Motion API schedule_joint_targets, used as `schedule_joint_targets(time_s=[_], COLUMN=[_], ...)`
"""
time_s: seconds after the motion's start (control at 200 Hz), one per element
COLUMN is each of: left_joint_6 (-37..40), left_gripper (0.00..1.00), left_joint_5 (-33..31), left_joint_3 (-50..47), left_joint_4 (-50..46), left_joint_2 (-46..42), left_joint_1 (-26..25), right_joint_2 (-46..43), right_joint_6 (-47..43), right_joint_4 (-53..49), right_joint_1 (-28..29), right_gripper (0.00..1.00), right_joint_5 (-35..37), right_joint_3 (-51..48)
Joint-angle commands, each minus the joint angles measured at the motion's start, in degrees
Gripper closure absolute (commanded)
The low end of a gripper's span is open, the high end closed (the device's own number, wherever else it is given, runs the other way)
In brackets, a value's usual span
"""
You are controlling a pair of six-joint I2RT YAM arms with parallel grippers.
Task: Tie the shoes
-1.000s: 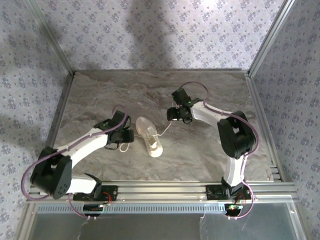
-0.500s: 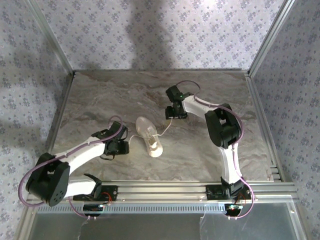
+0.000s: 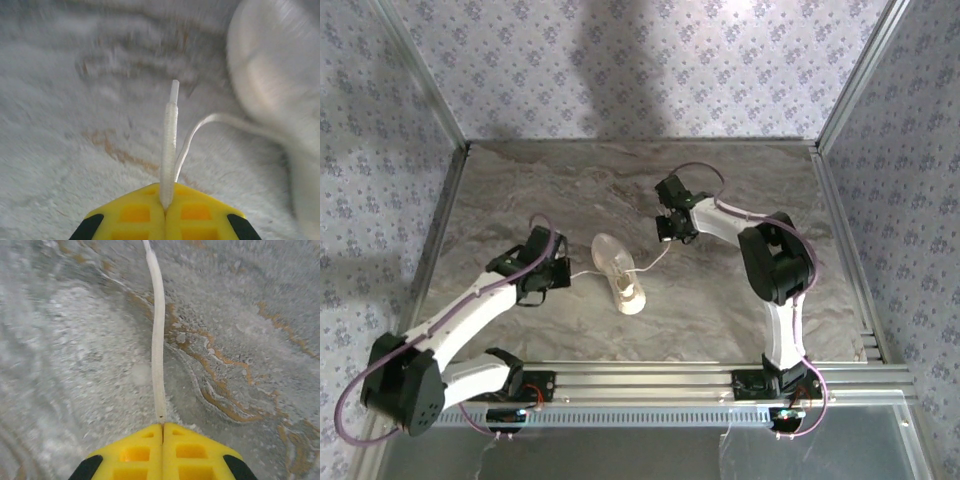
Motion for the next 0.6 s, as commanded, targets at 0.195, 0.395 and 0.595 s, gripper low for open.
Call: schedule_joint_targets(time_s=[0.195,0.395,0.595], left_joint_6=[12.40,20.20,32.46], left_gripper=[1.00,1.00,1.00], left_joint_5=[2.20,11.32,25.06], left_joint_3=[13.04,15.26,11.27], left_joint_4=[-0.81,5.57,13.16], left_joint_2=[-5.75,-6.86,-9.39], left_joint_1=[-0.33,-0.48,-0.66], right_joint_2=[-12.43,-15.26,-13.89], right_joint_6=[-8.19,-13.79,-21.76], right_joint_4=[11.31,13.05,6.65], right_joint_1=[0.98,1.87,1.62], right_gripper=[1.00,1.00,1.00], right_joint_5=[-10.28,-20.99,-38.03], right_joint_3=[-1.25,1.41,7.56])
